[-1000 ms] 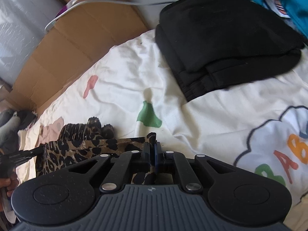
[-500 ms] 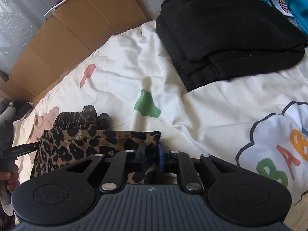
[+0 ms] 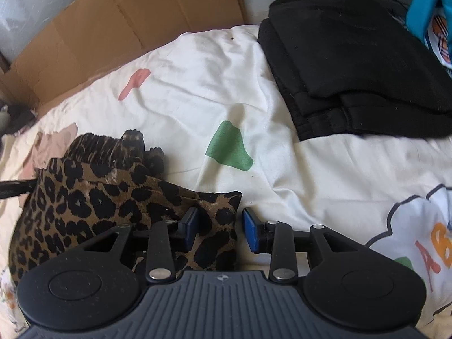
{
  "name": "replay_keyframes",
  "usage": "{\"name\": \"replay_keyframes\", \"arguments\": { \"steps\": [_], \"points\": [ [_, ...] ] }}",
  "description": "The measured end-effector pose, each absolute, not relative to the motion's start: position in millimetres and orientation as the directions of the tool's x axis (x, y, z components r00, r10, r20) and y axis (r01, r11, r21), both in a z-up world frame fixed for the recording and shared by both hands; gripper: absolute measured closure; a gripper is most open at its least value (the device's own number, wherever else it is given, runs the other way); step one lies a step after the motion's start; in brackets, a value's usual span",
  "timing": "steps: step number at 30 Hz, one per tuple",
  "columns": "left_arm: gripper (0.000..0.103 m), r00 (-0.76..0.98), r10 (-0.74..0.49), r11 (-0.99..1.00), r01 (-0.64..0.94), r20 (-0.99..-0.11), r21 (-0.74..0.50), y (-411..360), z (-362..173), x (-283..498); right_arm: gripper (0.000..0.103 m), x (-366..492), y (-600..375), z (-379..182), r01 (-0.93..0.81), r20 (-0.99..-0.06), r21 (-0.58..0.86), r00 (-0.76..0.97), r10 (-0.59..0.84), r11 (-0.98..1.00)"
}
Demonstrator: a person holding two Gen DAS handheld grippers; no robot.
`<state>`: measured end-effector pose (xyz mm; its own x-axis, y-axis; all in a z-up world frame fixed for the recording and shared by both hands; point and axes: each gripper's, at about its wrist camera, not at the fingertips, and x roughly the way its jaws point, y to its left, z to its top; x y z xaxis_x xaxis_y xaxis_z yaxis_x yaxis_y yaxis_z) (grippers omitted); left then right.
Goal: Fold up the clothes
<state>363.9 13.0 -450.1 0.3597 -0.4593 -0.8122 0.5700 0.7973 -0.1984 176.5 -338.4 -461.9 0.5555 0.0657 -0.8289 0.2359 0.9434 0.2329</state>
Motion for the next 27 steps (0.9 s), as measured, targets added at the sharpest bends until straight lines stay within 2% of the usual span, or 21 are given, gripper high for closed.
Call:
{"name": "replay_keyframes", "arguments": {
  "steps": [6, 8, 9, 12, 18, 27],
  "points": [
    [0.095, 0.380, -0.457, 0.826, 0.518, -0.804, -0.225, 34, -440, 357, 0.059, 181, -332, -460, 0.207, -0.835, 0.202, 0.547, 0.058, 0.957],
    [0.095, 0.380, -0.457, 0.828, 0.513, -0.804, -0.228, 37, -438, 356, 0.075, 181, -332, -458, 0.189, -0.830, 0.215, 0.552, 0.078, 0.958],
    [0.095, 0.383, -0.455, 0.829, 0.512, -0.804, -0.225, 37, -436, 355, 0.091, 180, -331, -456, 0.181, -0.827, 0.218, 0.555, 0.083, 0.959],
    [0.095, 0.393, -0.453, 0.834, 0.504, -0.800, -0.225, 38, -431, 354, 0.099, 173, -331, -446, 0.192, -0.813, 0.220, 0.578, 0.071, 0.956],
    [0.095, 0.418, -0.449, 0.850, 0.473, -0.790, -0.233, 41, -422, 352, 0.100, 157, -334, -426, 0.222, -0.766, 0.241, 0.642, 0.044, 0.945],
    [0.096, 0.475, -0.462, 0.855, 0.461, -0.748, -0.235, 42, -381, 351, 0.100, 142, -339, -399, 0.254, -0.710, 0.303, 0.703, 0.040, 0.918]
  ]
}}
